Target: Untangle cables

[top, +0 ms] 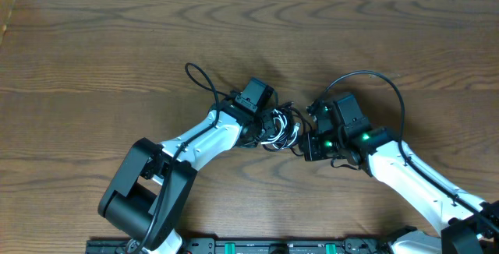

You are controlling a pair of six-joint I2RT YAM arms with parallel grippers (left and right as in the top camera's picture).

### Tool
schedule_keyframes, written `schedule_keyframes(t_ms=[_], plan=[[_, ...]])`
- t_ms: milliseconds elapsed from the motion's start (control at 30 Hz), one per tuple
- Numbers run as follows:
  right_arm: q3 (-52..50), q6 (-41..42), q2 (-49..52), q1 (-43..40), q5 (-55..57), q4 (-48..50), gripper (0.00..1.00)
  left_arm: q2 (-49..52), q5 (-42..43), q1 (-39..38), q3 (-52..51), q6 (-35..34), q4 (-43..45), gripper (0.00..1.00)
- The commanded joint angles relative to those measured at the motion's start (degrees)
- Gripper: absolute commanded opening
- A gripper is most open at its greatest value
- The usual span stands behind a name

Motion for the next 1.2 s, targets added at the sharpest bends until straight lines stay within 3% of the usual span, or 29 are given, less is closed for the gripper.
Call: schedule_keyframes(t_ms=[0,233,633,667,767,800,967,1167], plan=[[4.3,0.0,-2.6,-2.1,-5.2,-3.9,0.01,0.9,-2.1,0.5,-0.6,0.8,-0.8,0.08],[13.4,-3.0,-7.0,-6.2,-10.9,-12.2,0.01,0.9,-2.1,0.5,-0.6,0.8,-0.8,0.08],[15.0,-4.5,-9.5,-9.2,-2.4,-8.7,0.01,0.9,-2.0,0.5,-0.6,0.8,-0.8,0.10],[15.0,-4.5,-9.5,-9.2,-1.5,-8.6,0.01,0.9,-2.0,0.5,-0.6,0.8,-1.0,0.21],[15.0,-5.0,-9.5,-9.2,-1.0,-8.0,0.01,0.8,-1.1,0.5,-0.6,0.9,-1.4,0.72],[15.0,-5.7,-9.5,-9.2,-1.0,-7.3,0.01,0.3,1.3,1.0,-0.5,3.3,-1.5,0.80],[15.0,-7.1,-9.6,-9.3,-3.7,-3.1,0.01,-4.2,7.5,3.3,0.2,8.5,-4.3,0.86],[15.0,-5.4,-9.6,-11.3,-17.0,6.4,0.01,-17.1,9.5,5.7,0.2,8.5,-7.0,0.86]])
